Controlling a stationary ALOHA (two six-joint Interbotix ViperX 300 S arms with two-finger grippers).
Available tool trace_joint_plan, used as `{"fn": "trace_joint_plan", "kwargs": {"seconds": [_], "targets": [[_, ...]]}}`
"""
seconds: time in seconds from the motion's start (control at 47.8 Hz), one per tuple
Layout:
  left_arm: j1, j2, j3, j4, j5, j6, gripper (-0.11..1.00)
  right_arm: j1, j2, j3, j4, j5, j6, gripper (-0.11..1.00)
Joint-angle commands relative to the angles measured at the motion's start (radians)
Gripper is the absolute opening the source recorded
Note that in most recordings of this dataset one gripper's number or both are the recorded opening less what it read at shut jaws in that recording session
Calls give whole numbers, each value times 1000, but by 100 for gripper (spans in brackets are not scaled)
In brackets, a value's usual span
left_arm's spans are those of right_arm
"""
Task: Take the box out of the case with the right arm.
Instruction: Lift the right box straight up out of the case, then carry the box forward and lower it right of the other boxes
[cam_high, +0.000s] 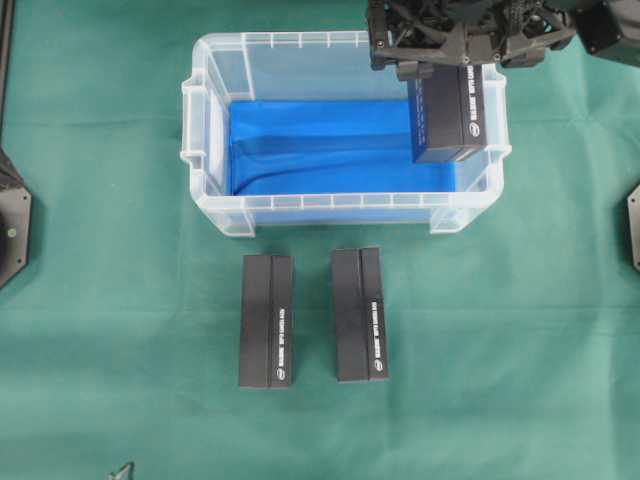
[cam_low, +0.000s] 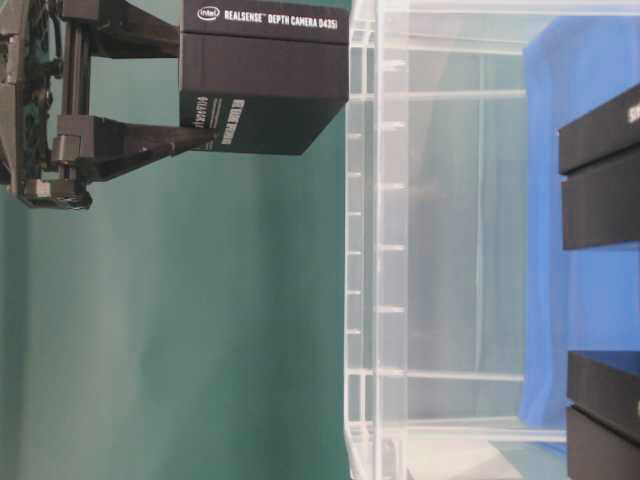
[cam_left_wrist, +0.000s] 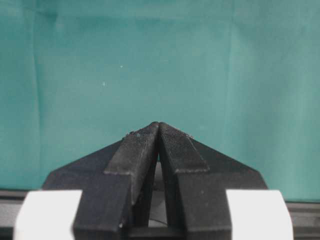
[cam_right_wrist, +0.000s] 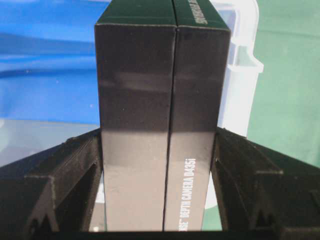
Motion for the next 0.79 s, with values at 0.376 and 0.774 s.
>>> {"fn": "trace_joint_plan", "kwargs": {"seconds": [0.376,0.774], "targets": [[-3,3,-25,3,-5,0,2,51,-44,-29,-2,12,49,64],[-3,3,-26,2,-5,0,2,176,-44,-29,-5,52,169,65]]}}
